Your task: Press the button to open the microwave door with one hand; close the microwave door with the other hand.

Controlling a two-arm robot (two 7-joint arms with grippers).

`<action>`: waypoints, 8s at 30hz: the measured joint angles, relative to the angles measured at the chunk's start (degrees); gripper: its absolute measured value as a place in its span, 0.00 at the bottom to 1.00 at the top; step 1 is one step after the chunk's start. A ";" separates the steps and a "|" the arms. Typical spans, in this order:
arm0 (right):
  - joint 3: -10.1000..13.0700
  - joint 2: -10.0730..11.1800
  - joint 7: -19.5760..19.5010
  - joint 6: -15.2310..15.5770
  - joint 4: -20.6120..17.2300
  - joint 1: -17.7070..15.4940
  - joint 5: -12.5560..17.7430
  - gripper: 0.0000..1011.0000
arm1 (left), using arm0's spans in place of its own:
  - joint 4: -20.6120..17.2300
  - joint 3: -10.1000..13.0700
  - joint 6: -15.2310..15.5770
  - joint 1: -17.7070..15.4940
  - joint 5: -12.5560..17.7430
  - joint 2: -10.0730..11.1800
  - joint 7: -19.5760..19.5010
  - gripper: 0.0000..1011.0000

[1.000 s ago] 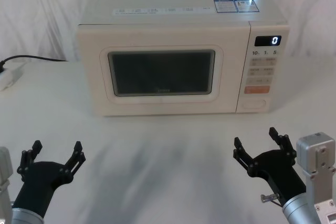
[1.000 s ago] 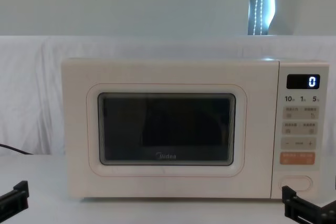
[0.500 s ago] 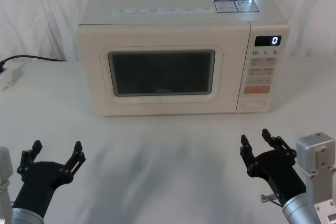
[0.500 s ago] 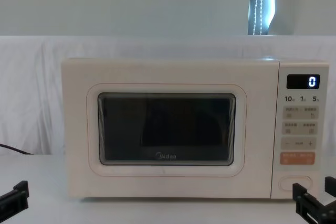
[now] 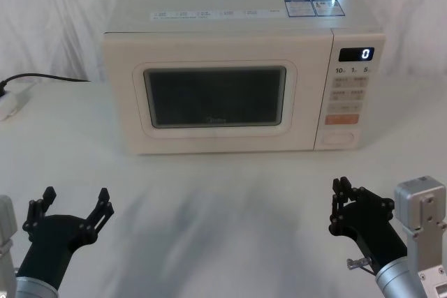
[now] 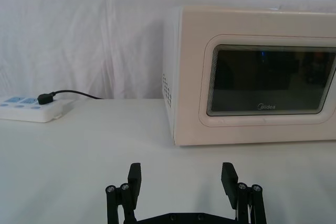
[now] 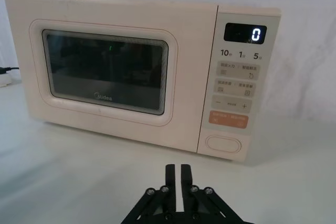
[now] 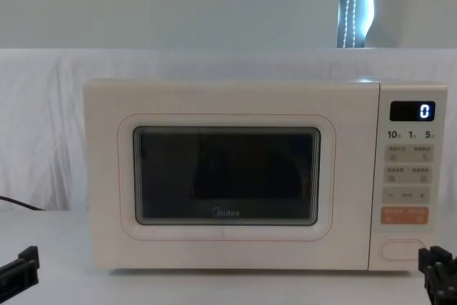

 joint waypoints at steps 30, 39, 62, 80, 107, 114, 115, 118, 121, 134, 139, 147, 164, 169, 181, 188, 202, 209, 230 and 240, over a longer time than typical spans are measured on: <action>0.00 0.00 0.00 0.00 0.00 0.00 0.00 0.00 | 0.00 0.00 0.00 0.00 0.00 0.00 0.00 0.99; 1.07 -2.25 -0.97 2.89 0.95 1.08 -1.11 0.00 | 0.00 0.01 0.00 0.00 0.00 0.00 0.00 0.99; 4.50 -7.53 -0.50 9.12 8.97 10.09 -4.54 0.00 | 0.00 0.00 0.00 0.00 0.00 0.00 0.00 0.99; 7.22 -12.59 -1.92 10.06 21.47 18.80 -7.15 0.00 | 0.00 0.00 0.00 0.00 0.00 0.00 0.00 0.99; 11.63 -16.45 -3.27 7.25 32.89 27.06 -9.60 0.00 | 0.00 0.00 0.00 0.00 0.00 0.00 0.00 0.99; 12.02 -17.03 -3.71 6.78 35.43 28.96 -10.40 0.00 | 0.00 0.00 0.00 0.00 0.00 0.00 0.00 0.99; 12.06 -17.07 -3.76 6.74 35.63 29.11 -10.46 0.00 | 0.00 0.00 0.00 0.00 0.00 0.00 0.00 0.99; 12.46 -17.26 -4.08 6.49 37.00 30.09 -10.76 0.00 | 0.00 0.00 0.00 0.00 0.00 0.00 0.00 0.99; 12.75 -17.40 -4.35 6.31 37.89 30.74 -11.00 0.00 | 0.00 0.00 0.00 0.00 0.00 0.00 0.00 0.99; 13.37 -17.86 -4.91 6.06 38.70 31.20 -12.00 0.00 | 0.00 0.00 0.00 0.00 0.00 0.00 0.00 0.99; 13.55 -18.04 -4.94 6.11 38.66 31.15 -12.29 0.00 | 0.00 0.00 0.00 0.00 0.00 0.00 0.00 0.99; 13.72 -18.34 -4.97 6.10 39.01 31.47 -12.63 0.00 | 0.00 0.00 0.01 0.00 0.00 0.00 0.00 0.99; 13.97 -18.78 -5.47 6.09 40.35 32.44 -13.37 0.00 | 0.00 0.00 0.00 0.00 0.00 0.00 0.00 0.99; 14.06 -18.87 -5.61 6.11 40.73 32.79 -13.61 0.00 | 0.00 0.00 0.00 0.00 0.00 0.00 0.00 0.99; 14.20 -19.00 -6.06 6.07 42.08 33.87 -14.08 0.00 | 0.00 0.00 0.00 0.00 0.00 0.00 0.00 0.99; 14.36 -19.08 -6.47 5.86 43.54 34.74 -14.38 0.00 | 0.00 0.00 0.00 0.00 0.00 0.00 0.00 0.99; 15.31 -18.34 -7.01 5.04 48.75 38.50 -14.67 0.00 | 0.00 -0.01 0.00 0.00 0.00 0.00 0.00 0.99; 16.25 -17.06 -6.04 3.52 52.23 41.04 -13.93 0.00 | 0.00 0.00 0.00 0.00 0.00 0.00 0.00 0.99; 16.93 -15.66 -0.40 4.02 48.14 39.03 -10.08 0.00 | 0.00 0.00 0.00 0.00 0.00 0.00 0.00 0.99; 14.85 -14.68 4.69 9.62 37.56 33.24 -7.75 0.00 | 0.00 0.00 0.00 0.00 0.00 0.00 0.01 0.99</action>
